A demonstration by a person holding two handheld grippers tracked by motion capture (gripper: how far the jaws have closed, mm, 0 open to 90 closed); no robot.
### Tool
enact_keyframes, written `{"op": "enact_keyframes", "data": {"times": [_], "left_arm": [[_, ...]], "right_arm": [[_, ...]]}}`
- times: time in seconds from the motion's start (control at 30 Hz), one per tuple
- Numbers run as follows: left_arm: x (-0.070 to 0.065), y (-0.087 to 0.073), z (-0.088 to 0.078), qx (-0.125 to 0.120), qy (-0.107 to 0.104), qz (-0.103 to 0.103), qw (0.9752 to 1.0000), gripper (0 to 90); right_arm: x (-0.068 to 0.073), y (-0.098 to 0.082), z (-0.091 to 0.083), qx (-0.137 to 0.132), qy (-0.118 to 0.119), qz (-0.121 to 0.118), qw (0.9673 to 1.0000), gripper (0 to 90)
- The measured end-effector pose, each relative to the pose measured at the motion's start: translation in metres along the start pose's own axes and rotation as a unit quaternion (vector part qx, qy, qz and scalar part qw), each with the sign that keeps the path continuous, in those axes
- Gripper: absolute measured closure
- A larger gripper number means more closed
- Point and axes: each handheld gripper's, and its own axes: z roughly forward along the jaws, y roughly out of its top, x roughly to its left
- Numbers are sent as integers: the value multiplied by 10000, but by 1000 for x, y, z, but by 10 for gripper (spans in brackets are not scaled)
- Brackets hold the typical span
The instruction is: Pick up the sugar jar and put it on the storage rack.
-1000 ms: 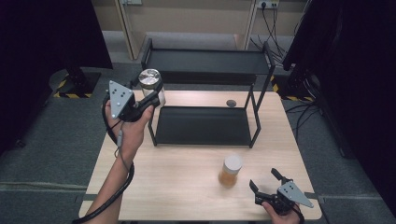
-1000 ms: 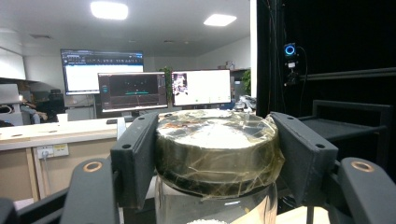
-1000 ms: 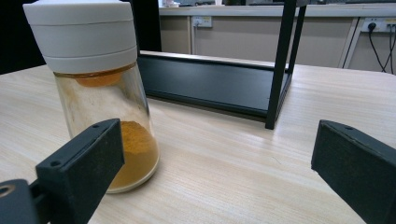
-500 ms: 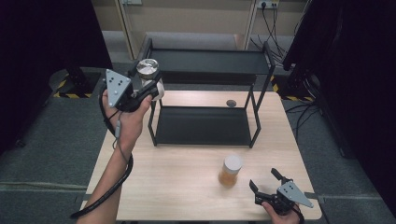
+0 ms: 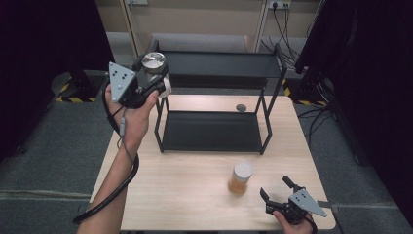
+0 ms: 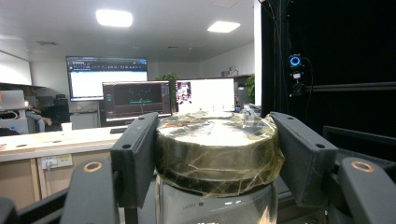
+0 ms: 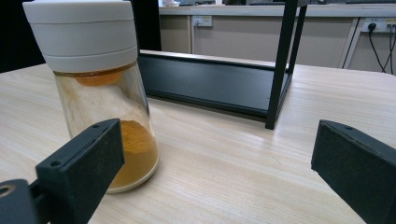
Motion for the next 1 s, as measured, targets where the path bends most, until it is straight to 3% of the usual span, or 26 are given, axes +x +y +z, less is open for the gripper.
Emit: {"op": "enact_keyframes", "data": {"times": [0.67, 0.73, 0.77, 0.8, 1.0], "left_arm": [[5, 15, 37, 73, 189, -44, 9998, 351], [6, 16, 42, 94, 188, -63, 9998, 351], [5, 17, 44, 136, 213, -179, 9995, 351], [7, 17, 48, 109, 222, -57, 9997, 351], [13, 16, 65, 173, 242, -35, 9996, 351]], "right_arm": [[-1, -1, 0, -27, 17, 3, 10000, 30], [-1, 0, 0, -12, 19, 0, 10000, 30], [-1, 0, 0, -13, 18, -2, 10000, 30], [-1, 0, 0, -12, 22, -6, 10000, 30], [-1, -1, 0, -22, 29, 10, 10000, 30]]}}
